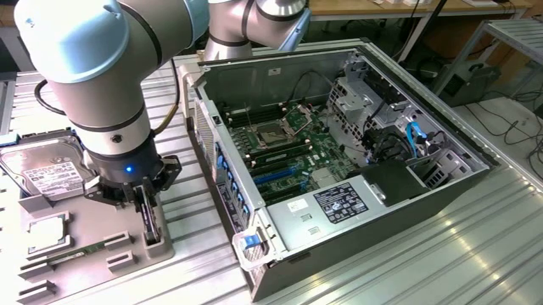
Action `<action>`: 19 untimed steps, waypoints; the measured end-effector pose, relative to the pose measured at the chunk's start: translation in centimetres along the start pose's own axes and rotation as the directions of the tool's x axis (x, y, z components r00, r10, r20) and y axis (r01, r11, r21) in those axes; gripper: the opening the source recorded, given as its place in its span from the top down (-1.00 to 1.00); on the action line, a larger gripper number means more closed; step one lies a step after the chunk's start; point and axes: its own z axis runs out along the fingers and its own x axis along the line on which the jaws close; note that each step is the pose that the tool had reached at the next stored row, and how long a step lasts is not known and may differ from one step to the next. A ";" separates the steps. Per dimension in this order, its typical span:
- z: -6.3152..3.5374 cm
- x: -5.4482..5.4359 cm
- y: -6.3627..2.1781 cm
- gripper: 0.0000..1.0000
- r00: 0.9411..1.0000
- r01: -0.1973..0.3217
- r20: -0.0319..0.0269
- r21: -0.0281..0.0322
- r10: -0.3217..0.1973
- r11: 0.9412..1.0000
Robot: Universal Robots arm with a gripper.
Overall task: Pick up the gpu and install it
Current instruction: 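Pick up the gpu and move the gpu toward the slot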
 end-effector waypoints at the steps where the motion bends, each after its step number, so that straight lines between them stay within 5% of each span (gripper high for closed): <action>1: 0.00 0.0 0.00 0.45 1.000 0.000 0.000 0.000 0.000 1.000; 19: -0.65 0.0 0.02 0.45 1.000 0.000 0.000 0.000 0.000 1.000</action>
